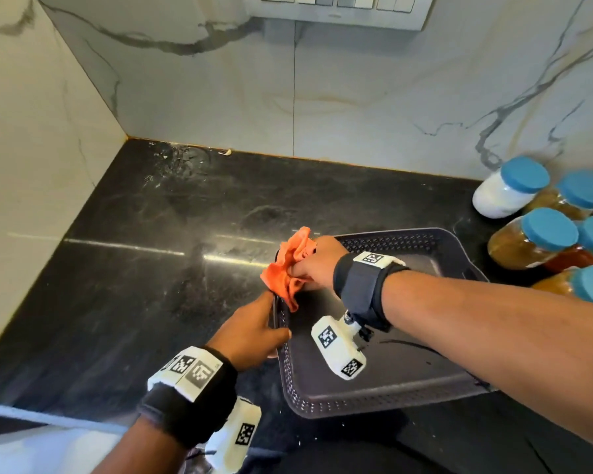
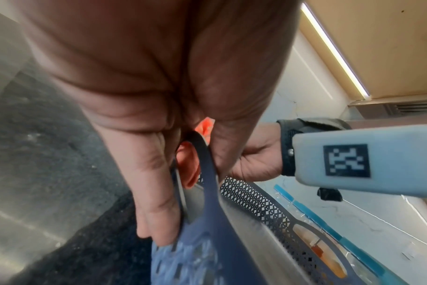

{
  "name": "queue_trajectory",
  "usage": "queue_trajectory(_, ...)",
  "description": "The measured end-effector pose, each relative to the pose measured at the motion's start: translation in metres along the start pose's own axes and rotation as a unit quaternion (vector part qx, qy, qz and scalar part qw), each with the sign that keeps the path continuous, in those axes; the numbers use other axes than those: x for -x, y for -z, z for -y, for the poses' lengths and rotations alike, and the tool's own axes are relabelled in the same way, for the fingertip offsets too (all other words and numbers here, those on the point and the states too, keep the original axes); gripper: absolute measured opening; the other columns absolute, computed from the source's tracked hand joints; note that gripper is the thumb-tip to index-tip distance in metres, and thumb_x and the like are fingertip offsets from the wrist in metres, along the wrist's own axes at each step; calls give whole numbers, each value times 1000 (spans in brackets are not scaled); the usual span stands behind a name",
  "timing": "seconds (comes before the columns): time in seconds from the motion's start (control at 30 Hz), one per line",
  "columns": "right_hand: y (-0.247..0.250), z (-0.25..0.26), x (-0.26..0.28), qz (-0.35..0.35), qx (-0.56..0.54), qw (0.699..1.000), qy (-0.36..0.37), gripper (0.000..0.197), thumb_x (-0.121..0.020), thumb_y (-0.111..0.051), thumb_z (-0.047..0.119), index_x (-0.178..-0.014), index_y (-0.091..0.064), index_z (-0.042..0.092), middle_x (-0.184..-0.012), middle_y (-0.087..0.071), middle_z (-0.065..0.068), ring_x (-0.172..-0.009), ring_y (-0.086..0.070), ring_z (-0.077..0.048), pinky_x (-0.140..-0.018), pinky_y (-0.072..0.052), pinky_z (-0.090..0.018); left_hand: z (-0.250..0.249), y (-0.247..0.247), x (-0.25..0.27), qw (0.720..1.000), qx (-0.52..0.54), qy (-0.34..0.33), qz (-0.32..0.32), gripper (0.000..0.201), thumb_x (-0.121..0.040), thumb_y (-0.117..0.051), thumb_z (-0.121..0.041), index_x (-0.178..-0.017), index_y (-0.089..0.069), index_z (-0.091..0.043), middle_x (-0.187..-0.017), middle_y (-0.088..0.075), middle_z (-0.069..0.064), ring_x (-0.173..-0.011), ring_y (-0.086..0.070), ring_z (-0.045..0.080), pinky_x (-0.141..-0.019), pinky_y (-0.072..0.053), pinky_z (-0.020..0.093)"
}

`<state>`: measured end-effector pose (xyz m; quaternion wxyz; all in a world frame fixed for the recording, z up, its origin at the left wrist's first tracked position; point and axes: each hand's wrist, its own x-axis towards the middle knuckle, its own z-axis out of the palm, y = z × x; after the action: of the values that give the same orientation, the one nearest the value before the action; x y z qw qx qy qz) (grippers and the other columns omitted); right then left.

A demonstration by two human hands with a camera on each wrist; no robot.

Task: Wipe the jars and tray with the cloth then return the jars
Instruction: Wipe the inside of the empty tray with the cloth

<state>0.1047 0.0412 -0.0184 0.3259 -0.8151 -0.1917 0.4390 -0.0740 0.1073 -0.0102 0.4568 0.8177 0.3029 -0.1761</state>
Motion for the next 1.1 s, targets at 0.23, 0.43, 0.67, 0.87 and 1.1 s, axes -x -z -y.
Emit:
queue_trajectory(0.23, -21, 12, 22, 25, 264, 960, 88, 16, -88, -60, 22, -75, -66, 16, -79, -68, -4, -80, -66, -27, -68, -52, -29, 4, 2, -4, 998, 46, -39, 10, 56, -85, -78, -23, -135, -53, -33, -123, -68, -12, -113, -64, 9, -102, -51, 39)
queue_trajectory(0.43, -26, -13, 65, 171, 265, 949, -2, 18, -85, -64, 22, -68, -63, 18, -74, -65, -4, -78, -66, -26, -74, -57, -34, 14, 1, -3, 992, 95, -69, 44, 78, -80, -84, -19, -143, -43, -43, -122, -70, -16, -116, -63, 1, -108, -48, 40)
queue_trajectory(0.67, -4, 28, 0, 11, 312, 949, 40, 15, -88, -62, 21, -76, -63, 12, -84, -68, -8, -86, -68, -30, -68, -56, -33, 10, -4, -4, 989, 121, -64, 59, 90, -84, -79, -12, -145, -31, -57, -129, -65, -14, -118, -64, 13, -83, -63, 42)
queue_trajectory(0.87, -27, 2, 51, 122, 320, 938, 46, 14, -89, -59, 17, -78, -66, 12, -79, -65, -7, -80, -64, -27, -74, -54, -34, 17, -6, -5, 981, 169, -71, 64, 100, -83, -80, -4, -151, -26, -53, -125, -68, -13, -120, -62, 10, -91, -60, 43)
queue_trajectory(1.1, -28, 1, 61, 204, 397, 894, 42, 7, -83, -68, 18, -79, -67, 12, -81, -67, -8, -76, -61, -24, -72, -55, -33, 20, -11, 1, 972, 210, -94, 41, 115, -83, -79, -2, -138, -14, -79, -134, -64, -13, -124, -62, 10, -90, -60, 47)
